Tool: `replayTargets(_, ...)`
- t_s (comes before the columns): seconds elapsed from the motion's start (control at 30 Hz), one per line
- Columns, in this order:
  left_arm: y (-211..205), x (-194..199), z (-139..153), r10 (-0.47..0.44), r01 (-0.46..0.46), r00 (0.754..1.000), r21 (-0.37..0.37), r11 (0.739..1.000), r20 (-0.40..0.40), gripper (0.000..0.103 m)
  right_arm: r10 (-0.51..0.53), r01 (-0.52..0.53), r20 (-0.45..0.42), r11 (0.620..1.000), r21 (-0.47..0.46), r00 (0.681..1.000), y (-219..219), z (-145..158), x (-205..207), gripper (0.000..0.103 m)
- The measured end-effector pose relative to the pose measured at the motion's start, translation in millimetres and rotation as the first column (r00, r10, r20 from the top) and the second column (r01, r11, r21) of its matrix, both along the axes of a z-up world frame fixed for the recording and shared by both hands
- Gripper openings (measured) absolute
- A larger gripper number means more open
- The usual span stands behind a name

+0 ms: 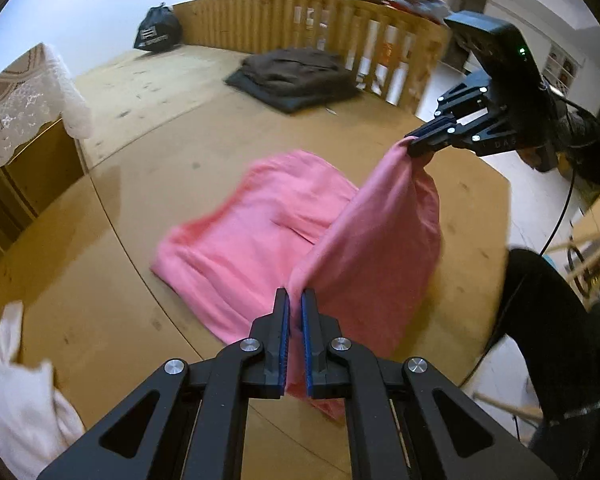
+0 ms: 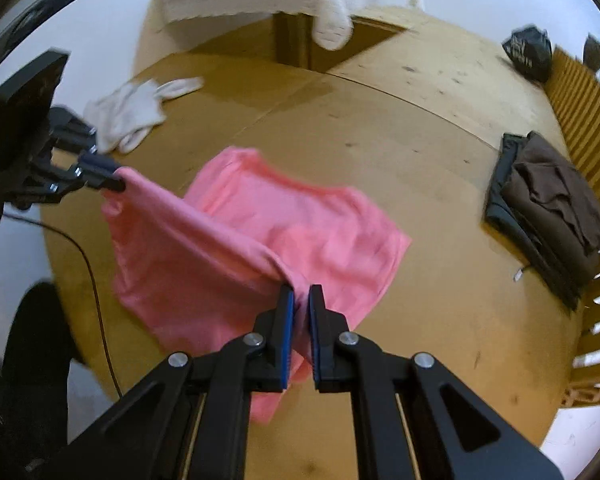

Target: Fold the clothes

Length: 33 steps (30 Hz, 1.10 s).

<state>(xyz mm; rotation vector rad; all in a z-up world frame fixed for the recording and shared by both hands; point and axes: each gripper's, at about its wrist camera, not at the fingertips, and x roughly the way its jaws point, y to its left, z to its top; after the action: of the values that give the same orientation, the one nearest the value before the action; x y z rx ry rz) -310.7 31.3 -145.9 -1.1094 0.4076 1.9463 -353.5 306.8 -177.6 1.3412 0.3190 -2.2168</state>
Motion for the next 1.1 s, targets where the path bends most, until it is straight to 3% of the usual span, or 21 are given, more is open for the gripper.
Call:
replayTargets(0.17, 6, -59, -34, 0.022, -0.022, 0.998, 0.001, 1.0, 0.054, 0.005, -0.018, 0.018, 0.054, 1.0, 0.009, 0.998, -4, -37, -68, 0.007)
replayTargets(0.5, 16, -121, -72, 0.008, -0.003, 0.993, -0.042, 0.999, 0.115, 0.006, -0.043, 0.038, 0.138, 0.998, 0.041, 0.989, -5, -85, -121, 0.008)
replayTargets(0.63, 4, -150, -74, 0.134, -0.127, 0.984, -0.067, 0.99, 0.119, 0.01, -0.14, 0.14, 0.175, 0.99, 0.008, 0.975, 10, -83, -131, 0.016)
replayTargets(0.73, -21, -150, -52, 0.192, -0.192, 0.975, -0.012, 0.981, 0.116, 0.023, -0.203, 0.211, 0.149, 0.977, -0.037, 0.968, 29, -64, -122, 0.025)
replayTargets(0.8, -35, -139, -44, 0.193, -0.193, 0.975, -0.009, 0.981, 0.112, 0.028, -0.2, 0.218, 0.181, 0.973, -0.082, 0.963, 37, -58, -110, 0.03)
replayTargets(0.97, -29, -112, -70, 0.156, -0.143, 0.971, -0.085, 0.986, 0.181, 0.028, -0.245, 0.291, 0.269, 0.945, -0.149, 0.932, 56, -64, -95, 0.03)
replayTargets(1.1, -18, -112, -85, 0.16, -0.152, 0.957, -0.051, 0.987, 0.24, 0.028, -0.282, 0.361, 0.335, 0.91, -0.203, 0.899, 67, -75, -101, 0.03)
